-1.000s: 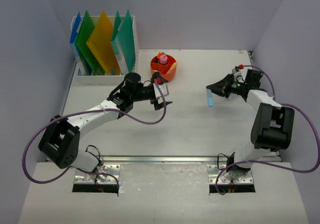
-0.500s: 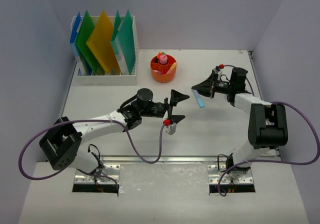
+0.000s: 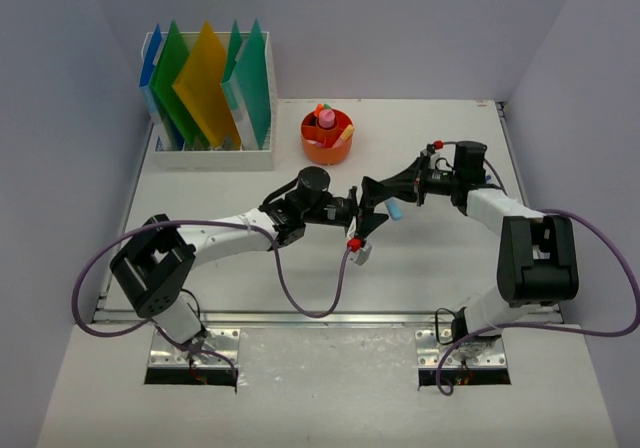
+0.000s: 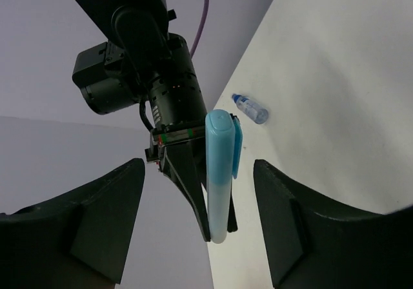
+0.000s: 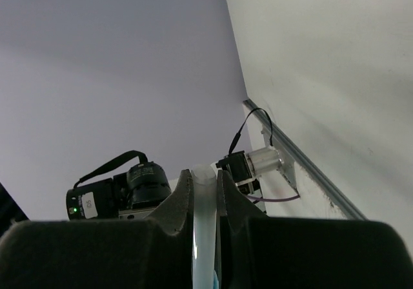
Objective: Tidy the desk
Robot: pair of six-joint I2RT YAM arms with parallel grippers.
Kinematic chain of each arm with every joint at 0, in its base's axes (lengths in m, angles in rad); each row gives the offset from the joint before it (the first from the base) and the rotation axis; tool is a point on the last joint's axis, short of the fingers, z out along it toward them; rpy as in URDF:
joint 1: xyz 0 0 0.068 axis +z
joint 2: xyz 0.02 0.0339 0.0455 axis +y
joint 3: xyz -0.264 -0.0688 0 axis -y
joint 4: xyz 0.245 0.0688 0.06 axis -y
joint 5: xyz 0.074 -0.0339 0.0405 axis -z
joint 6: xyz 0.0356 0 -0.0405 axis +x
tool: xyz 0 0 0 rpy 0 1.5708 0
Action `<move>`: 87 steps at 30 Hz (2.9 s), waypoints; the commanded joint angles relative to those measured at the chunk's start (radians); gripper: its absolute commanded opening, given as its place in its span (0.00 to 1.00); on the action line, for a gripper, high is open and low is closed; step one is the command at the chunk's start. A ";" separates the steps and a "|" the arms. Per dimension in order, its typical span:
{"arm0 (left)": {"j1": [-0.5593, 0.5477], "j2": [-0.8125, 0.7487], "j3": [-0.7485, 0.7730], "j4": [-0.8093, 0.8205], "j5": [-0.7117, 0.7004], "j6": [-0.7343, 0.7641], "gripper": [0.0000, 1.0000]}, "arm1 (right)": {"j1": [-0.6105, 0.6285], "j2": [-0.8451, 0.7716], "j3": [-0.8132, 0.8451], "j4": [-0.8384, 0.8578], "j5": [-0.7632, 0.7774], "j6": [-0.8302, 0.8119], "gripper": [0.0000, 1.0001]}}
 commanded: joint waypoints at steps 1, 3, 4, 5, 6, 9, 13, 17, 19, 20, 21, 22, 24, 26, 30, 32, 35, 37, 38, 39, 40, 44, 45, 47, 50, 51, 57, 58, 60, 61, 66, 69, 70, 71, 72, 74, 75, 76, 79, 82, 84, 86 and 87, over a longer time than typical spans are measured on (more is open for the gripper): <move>-0.015 0.033 0.066 0.019 0.041 0.045 0.54 | 0.009 -0.043 -0.006 -0.086 0.031 -0.049 0.00; -0.016 0.045 0.082 0.014 0.041 0.045 0.47 | 0.037 -0.047 -0.008 -0.107 0.036 -0.055 0.00; -0.016 0.050 0.094 0.003 0.043 0.046 0.42 | 0.037 -0.048 -0.009 -0.113 0.036 -0.052 0.00; -0.017 0.054 0.099 -0.004 0.045 0.054 0.40 | 0.038 -0.050 -0.012 -0.115 0.034 -0.051 0.00; -0.017 0.057 0.102 -0.008 0.050 0.062 0.38 | 0.038 -0.052 -0.014 -0.117 0.033 -0.049 0.00; -0.020 0.066 0.107 -0.011 0.058 0.071 0.31 | 0.038 -0.059 -0.012 -0.128 0.034 -0.042 0.00; -0.025 0.078 0.126 -0.036 0.056 0.068 0.22 | 0.038 -0.067 0.001 -0.158 0.042 -0.049 0.00; -0.028 0.080 0.136 -0.033 0.044 0.038 0.00 | 0.038 -0.066 0.002 -0.153 0.034 -0.059 0.08; -0.027 0.070 0.140 -0.020 0.022 -0.014 0.00 | 0.032 -0.052 0.014 -0.139 0.021 -0.077 0.47; -0.026 0.066 0.142 -0.001 0.001 -0.063 0.00 | 0.027 -0.043 0.025 -0.135 0.016 -0.096 0.67; -0.023 0.063 0.146 0.022 -0.023 -0.124 0.00 | 0.012 -0.031 0.044 -0.141 0.012 -0.120 0.82; -0.015 0.060 0.153 0.039 -0.038 -0.179 0.00 | -0.020 -0.012 0.088 -0.160 0.007 -0.143 0.98; 0.022 0.072 0.204 0.066 -0.081 -0.372 0.00 | -0.050 0.012 0.198 -0.258 0.042 -0.245 0.99; 0.080 0.108 0.296 0.065 -0.128 -0.604 0.00 | -0.103 0.053 0.308 -0.337 0.090 -0.352 0.99; 0.177 0.207 0.493 0.004 -0.177 -0.833 0.00 | -0.203 0.134 0.455 -0.445 0.152 -0.481 0.99; 0.237 0.264 0.573 -0.037 -0.213 -0.885 0.00 | -0.239 0.157 0.489 -0.480 0.162 -0.520 0.99; 0.302 0.410 0.734 -0.134 -0.190 -0.973 0.00 | -0.270 0.161 0.447 -0.484 0.146 -0.530 0.99; 0.338 0.484 0.843 -0.197 -0.145 -1.025 0.00 | -0.276 0.156 0.423 -0.498 0.147 -0.553 0.99; 0.352 0.514 0.879 -0.209 -0.131 -1.043 0.00 | -0.280 0.154 0.419 -0.508 0.150 -0.568 0.99; 0.367 0.545 0.911 -0.213 -0.125 -1.059 0.00 | -0.284 0.152 0.418 -0.519 0.151 -0.588 0.99; 0.375 0.559 0.913 -0.205 -0.123 -1.064 0.00 | -0.291 0.152 0.418 -0.535 0.153 -0.599 0.99; 0.397 0.599 0.909 -0.180 -0.114 -1.080 0.00 | -0.305 0.156 0.429 -0.559 0.152 -0.627 0.99; 0.402 0.605 0.907 -0.175 -0.106 -1.093 0.00 | -0.307 0.159 0.431 -0.564 0.152 -0.629 0.99; 0.415 0.618 0.888 -0.156 -0.085 -1.131 0.00 | -0.308 0.163 0.433 -0.574 0.152 -0.634 0.99; 0.432 0.626 0.851 -0.090 -0.071 -1.169 0.00 | -0.308 0.169 0.427 -0.574 0.148 -0.636 0.99; 0.435 0.627 0.841 -0.078 -0.067 -1.178 0.00 | -0.308 0.169 0.425 -0.576 0.147 -0.636 0.99; 0.441 0.622 0.763 0.008 -0.060 -1.140 0.00 | -0.308 0.169 0.421 -0.579 0.143 -0.641 0.99; 0.441 0.624 0.756 0.017 -0.060 -1.125 0.00 | -0.308 0.169 0.420 -0.579 0.141 -0.642 0.99; 0.442 0.627 0.749 0.017 -0.063 -1.097 0.00 | -0.308 0.169 0.418 -0.580 0.138 -0.642 0.99; 0.442 0.629 0.747 0.016 -0.065 -1.083 0.00 | -0.308 0.169 0.416 -0.579 0.137 -0.644 0.99; 0.450 0.628 0.734 -0.014 -0.072 -1.022 0.00 | -0.310 0.169 0.410 -0.587 0.136 -0.657 0.99; 0.464 0.615 0.719 -0.042 -0.068 -1.003 0.00 | -0.310 0.167 0.408 -0.596 0.132 -0.672 0.99; 0.469 0.609 0.703 -0.052 -0.061 -0.993 0.00 | -0.311 0.166 0.408 -0.599 0.132 -0.682 0.99; 0.473 0.603 0.691 -0.060 -0.058 -0.985 0.00 | -0.311 0.165 0.407 -0.601 0.132 -0.688 0.99; 0.478 0.597 0.682 -0.067 -0.055 -0.979 0.00 | -0.311 0.164 0.406 -0.603 0.133 -0.693 0.99; 0.486 0.590 0.670 -0.073 -0.046 -0.972 0.00 | -0.312 0.163 0.402 -0.603 0.135 -0.698 0.99; 0.493 0.584 0.665 -0.086 -0.036 -0.967 0.00 | -0.313 0.161 0.400 -0.603 0.136 -0.702 0.99; 0.497 0.582 0.658 -0.094 -0.033 -0.957 0.00 | -0.313 0.160 0.397 -0.603 0.135 -0.704 0.99; 0.506 0.574 0.644 -0.118 -0.015 -0.938 0.00 | -0.315 0.160 0.395 -0.611 0.133 -0.712 0.99; 0.516 0.570 0.641 -0.142 0.001 -0.928 0.00 | -0.316 0.160 0.391 -0.616 0.131 -0.719 0.99; 0.519 0.568 0.639 -0.148 0.000 -0.919 0.00 | -0.316 0.160 0.388 -0.617 0.130 -0.721 0.99; 0.521 0.567 0.639 -0.148 -0.007 -0.916 0.03 | -0.316 0.160 0.387 -0.618 0.129 -0.720 0.99; 0.523 0.567 0.639 -0.150 -0.008 -0.916 0.08 | -0.316 0.161 0.388 -0.618 0.129 -0.721 0.99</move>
